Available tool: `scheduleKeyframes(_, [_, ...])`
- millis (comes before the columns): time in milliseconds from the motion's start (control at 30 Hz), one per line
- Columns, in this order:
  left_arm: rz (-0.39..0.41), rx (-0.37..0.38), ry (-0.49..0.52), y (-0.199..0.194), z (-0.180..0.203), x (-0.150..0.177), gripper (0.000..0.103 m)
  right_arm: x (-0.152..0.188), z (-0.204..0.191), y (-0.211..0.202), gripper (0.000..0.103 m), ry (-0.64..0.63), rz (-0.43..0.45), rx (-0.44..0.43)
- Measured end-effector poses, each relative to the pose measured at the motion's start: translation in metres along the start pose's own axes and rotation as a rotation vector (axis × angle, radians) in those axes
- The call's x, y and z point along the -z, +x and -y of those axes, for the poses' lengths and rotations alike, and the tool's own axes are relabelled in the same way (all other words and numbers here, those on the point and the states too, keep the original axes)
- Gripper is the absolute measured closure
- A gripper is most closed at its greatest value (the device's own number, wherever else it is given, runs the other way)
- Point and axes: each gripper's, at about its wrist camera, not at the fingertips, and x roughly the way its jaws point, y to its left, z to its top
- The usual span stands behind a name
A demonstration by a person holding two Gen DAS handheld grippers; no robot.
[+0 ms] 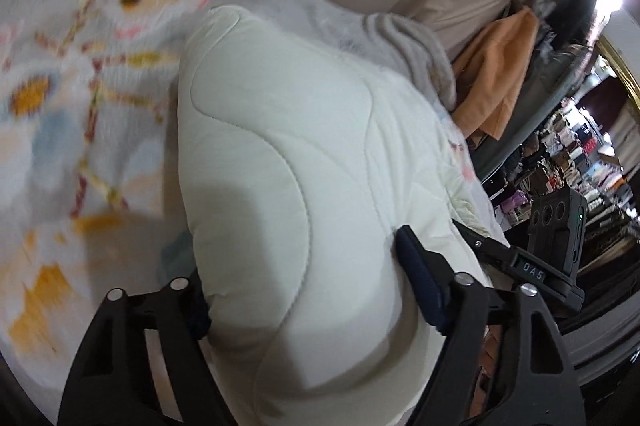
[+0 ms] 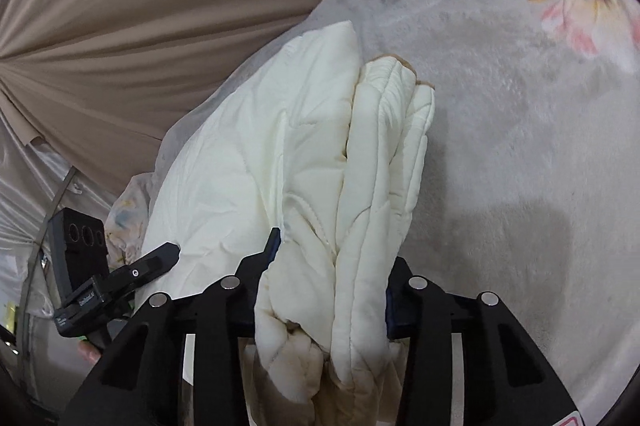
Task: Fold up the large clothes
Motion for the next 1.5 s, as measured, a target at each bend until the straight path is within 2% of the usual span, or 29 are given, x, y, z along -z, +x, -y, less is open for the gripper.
scheduleKeyframes(67, [0.056,0.0,0.053,-0.019,0.006,-0.01,0.034,-0.006,-0.017,-0.01,0.064,-0.042,0.053,0.0])
scheduleKeyframes(267, [0.303,-0.014,0.211,-0.103,0.012,-0.044,0.034,-0.039,-0.098,-0.031,0.064,-0.213,0.231,-0.049])
scheduleKeyframes(367, [0.404,-0.058,0.258,-0.138,-0.001,-0.066,0.034,-0.06,-0.139,-0.022,0.064,-0.288,0.275,-0.077])
scheduleKeyframes(500, [0.481,-0.131,0.271,-0.169,-0.04,-0.091,0.034,-0.084,-0.193,0.021,0.064,-0.336,0.275,-0.139])
scheduleKeyframes(667, [0.481,-0.195,0.213,-0.175,-0.116,-0.111,0.034,-0.088,-0.23,0.104,0.062,-0.345,0.203,-0.163])
scheduleKeyframes(767, [0.448,-0.211,0.156,-0.157,-0.174,-0.114,0.034,-0.08,-0.239,0.161,0.061,-0.338,0.144,-0.141])
scheduleKeyframes(933, [0.329,-0.216,0.022,-0.105,-0.258,-0.097,0.034,-0.056,-0.22,0.253,0.06,-0.307,0.008,-0.063])
scheduleKeyframes(1000, [0.276,-0.225,-0.04,-0.081,-0.286,-0.083,0.029,-0.041,-0.201,0.278,0.054,-0.29,-0.021,-0.033])
scheduleKeyframes(1067, [0.304,-0.183,-0.054,-0.08,-0.299,-0.073,0.026,-0.034,-0.189,0.279,0.043,-0.29,0.005,-0.065])
scheduleKeyframes(1133, [0.3,-0.177,-0.064,-0.083,-0.299,-0.072,0.024,-0.036,-0.185,0.275,0.041,-0.272,-0.008,-0.084])
scheduleKeyframes(1267, [0.294,-0.263,-0.056,-0.098,-0.287,-0.07,0.022,-0.038,-0.191,0.241,0.041,-0.319,0.011,-0.052])
scheduleKeyframes(1400, [0.353,-0.409,-0.078,-0.133,-0.262,-0.061,0.022,-0.027,-0.202,0.186,0.04,-0.394,0.135,0.03])
scheduleKeyframes(1433, [0.367,-0.457,-0.061,-0.141,-0.251,-0.06,0.022,-0.024,-0.207,0.178,0.041,-0.409,0.146,0.044])
scheduleKeyframes(1500, [0.386,-0.545,-0.032,-0.152,-0.231,-0.059,0.022,-0.017,-0.223,0.169,0.067,-0.448,0.14,0.052])
